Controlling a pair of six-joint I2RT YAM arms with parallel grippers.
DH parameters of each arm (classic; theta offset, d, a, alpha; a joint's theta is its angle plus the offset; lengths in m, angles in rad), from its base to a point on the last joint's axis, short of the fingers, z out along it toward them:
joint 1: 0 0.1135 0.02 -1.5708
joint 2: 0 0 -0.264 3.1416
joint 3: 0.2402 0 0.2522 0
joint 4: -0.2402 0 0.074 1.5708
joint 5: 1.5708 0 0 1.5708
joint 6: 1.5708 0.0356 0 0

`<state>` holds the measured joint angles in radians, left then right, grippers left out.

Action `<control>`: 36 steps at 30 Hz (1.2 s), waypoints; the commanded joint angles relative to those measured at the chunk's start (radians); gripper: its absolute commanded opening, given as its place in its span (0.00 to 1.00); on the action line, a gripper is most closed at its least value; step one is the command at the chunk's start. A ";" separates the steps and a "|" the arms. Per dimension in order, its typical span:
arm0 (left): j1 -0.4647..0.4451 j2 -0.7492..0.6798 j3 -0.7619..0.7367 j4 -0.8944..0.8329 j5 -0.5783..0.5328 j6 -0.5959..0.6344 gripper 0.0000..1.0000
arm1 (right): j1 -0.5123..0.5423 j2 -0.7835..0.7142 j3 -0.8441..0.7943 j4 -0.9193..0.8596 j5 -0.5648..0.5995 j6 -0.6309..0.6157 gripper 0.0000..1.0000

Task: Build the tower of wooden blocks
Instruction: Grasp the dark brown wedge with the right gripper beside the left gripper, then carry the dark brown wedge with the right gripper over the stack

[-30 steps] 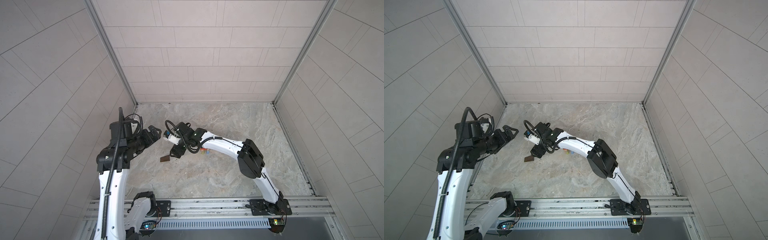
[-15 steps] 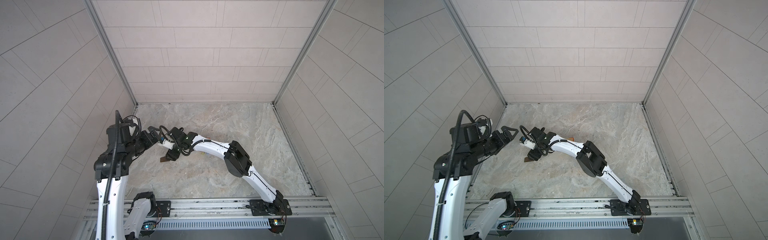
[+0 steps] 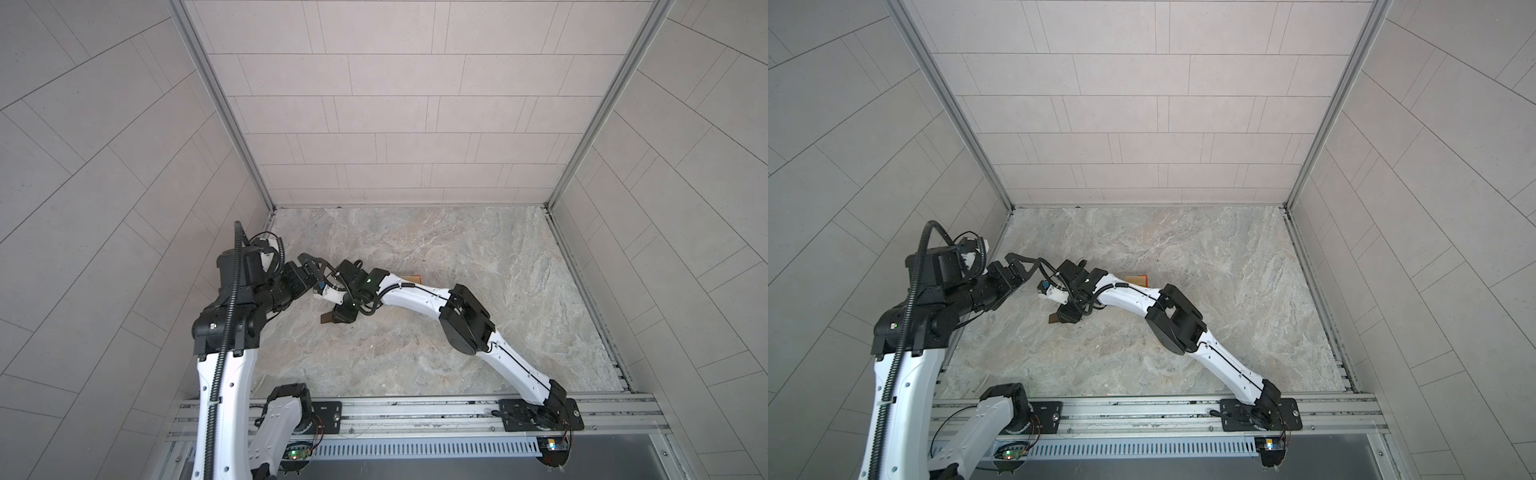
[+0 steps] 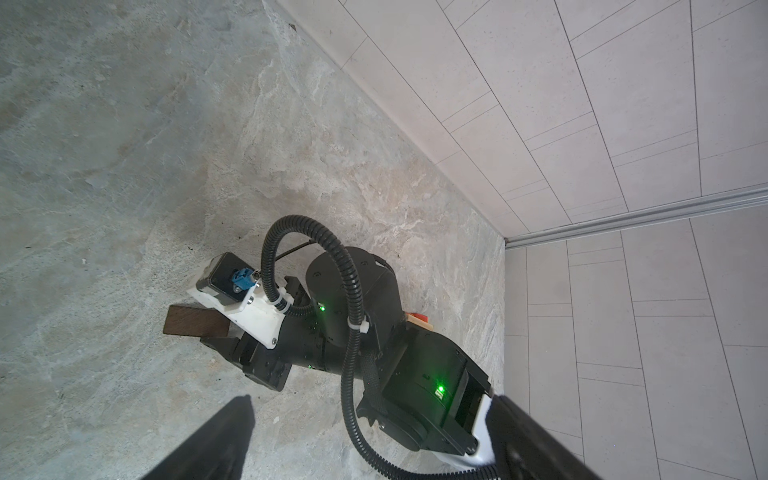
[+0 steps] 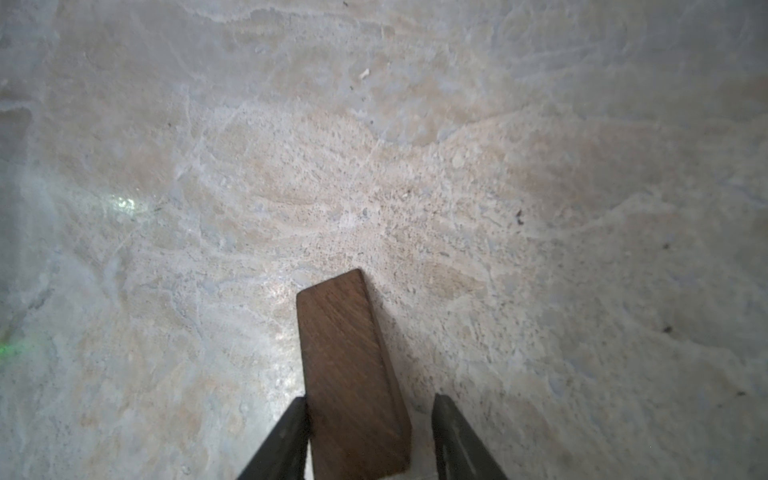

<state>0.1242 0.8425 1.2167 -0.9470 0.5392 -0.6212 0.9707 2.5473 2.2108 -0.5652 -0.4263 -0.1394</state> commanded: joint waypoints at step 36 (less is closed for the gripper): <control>-0.024 -0.031 0.107 -0.019 -0.015 -0.010 0.95 | -0.062 -0.732 -0.452 -0.068 0.222 0.175 0.12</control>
<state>0.1104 0.8070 1.3605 -1.0271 0.5098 -0.6159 0.9287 1.9045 1.8183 -0.5900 -0.2520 -0.0227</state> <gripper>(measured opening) 0.946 0.291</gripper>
